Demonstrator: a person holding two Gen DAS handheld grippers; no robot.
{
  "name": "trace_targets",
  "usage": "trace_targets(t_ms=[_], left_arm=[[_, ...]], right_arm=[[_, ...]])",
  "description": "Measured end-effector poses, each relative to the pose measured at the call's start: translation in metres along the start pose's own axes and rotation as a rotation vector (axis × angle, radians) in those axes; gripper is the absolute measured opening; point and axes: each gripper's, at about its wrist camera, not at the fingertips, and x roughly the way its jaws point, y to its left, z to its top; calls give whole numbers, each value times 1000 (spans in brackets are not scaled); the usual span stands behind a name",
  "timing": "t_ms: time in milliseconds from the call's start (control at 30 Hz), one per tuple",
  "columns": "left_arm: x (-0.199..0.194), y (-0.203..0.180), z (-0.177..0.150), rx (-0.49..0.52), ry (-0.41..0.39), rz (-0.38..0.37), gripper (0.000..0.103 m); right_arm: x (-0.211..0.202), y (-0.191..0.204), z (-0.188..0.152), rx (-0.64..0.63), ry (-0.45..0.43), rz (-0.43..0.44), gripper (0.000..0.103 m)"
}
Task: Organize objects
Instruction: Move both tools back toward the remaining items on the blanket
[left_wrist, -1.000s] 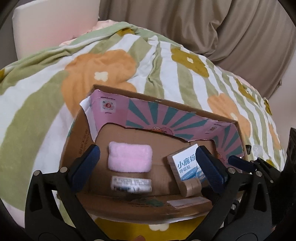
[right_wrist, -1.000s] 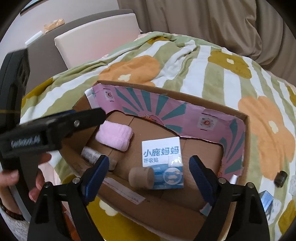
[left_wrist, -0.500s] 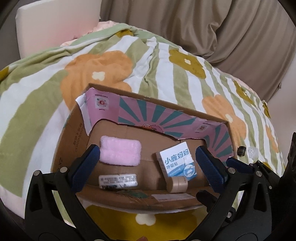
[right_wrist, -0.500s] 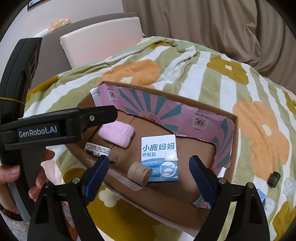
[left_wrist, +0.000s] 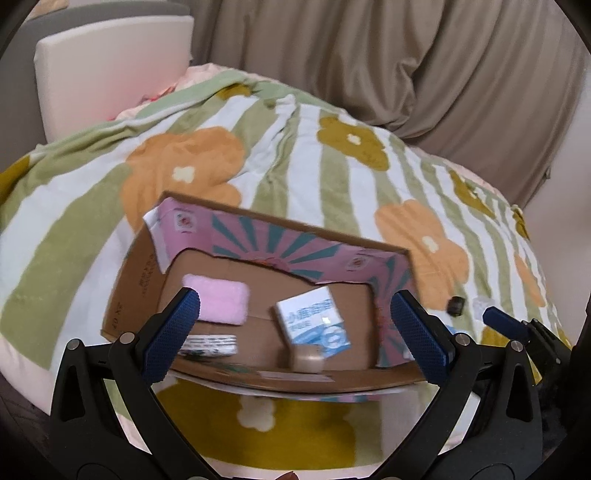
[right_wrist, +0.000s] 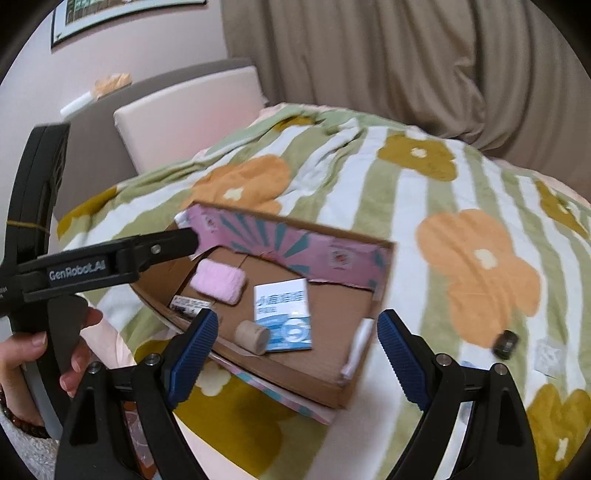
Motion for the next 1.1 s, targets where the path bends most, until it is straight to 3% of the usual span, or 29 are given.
trace_targets(t_ms=[267, 400, 633, 1000, 1100], left_arm=[[-17, -51, -7, 27, -14, -52, 103], [-17, -79, -16, 34, -9, -77, 103], [-8, -136, -31, 73, 12, -118, 103], [18, -230, -69, 188, 35, -132, 103], [29, -246, -83, 206, 45, -128, 103]], right_arm=[[-48, -55, -12, 127, -45, -54, 87], [-67, -79, -22, 160, -52, -82, 100], [-94, -127, -43, 209, -53, -137, 100], [-122, -197, -70, 228, -100, -237, 102], [-123, -214, -76, 232, -77, -242, 102]])
